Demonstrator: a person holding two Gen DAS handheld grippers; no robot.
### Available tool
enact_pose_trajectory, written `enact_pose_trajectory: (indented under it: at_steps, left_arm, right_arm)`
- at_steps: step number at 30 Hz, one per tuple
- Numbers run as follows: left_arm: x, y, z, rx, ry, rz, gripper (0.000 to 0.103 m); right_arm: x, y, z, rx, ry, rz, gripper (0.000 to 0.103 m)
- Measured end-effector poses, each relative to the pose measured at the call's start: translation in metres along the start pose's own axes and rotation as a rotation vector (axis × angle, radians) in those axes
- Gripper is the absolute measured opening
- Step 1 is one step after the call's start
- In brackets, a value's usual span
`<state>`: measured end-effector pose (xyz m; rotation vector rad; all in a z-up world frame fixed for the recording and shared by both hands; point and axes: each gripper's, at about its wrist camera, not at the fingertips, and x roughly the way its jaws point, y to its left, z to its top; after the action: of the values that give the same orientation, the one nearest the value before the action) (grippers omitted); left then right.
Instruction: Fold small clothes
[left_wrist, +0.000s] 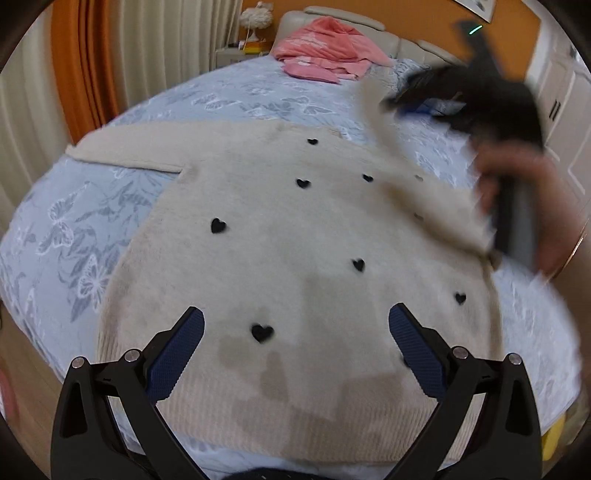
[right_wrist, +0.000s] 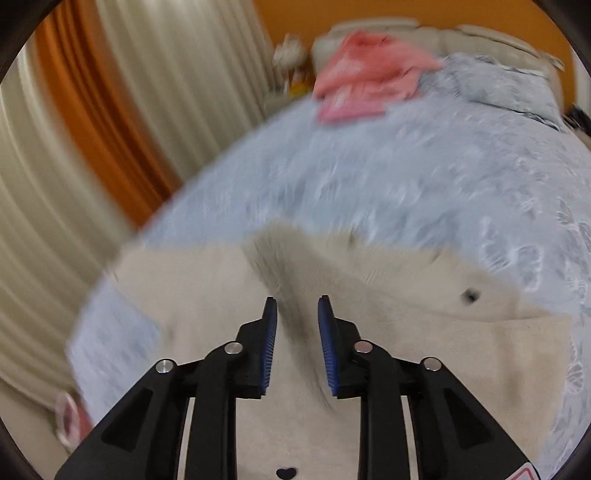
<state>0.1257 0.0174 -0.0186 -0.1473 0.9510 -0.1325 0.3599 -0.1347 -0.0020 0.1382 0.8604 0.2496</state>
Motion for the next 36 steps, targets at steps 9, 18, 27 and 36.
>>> enact_pose_trajectory:
  at_steps: [9, 18, 27, 36]
  left_arm:
    - [0.076, 0.044, 0.087, -0.204, 0.047, -0.174, 0.098]
    - [0.206, 0.003, 0.144, -0.293, 0.190, -0.274, 0.021]
    - [0.190, 0.005, 0.169, -0.157, 0.050, -0.251, 0.011]
    - [0.172, 0.056, 0.145, -0.334, 0.008, -0.399, 0.044]
  right_arm:
    - [-0.085, -0.097, -0.121, 0.090, -0.061, -0.333, 0.072]
    - [-0.054, -0.187, -0.151, 0.290, 0.067, -0.381, 0.066]
    - [-0.072, -0.197, -0.141, 0.362, -0.073, -0.250, 0.023]
    - [-0.082, -0.186, -0.165, 0.382, -0.008, -0.274, 0.042]
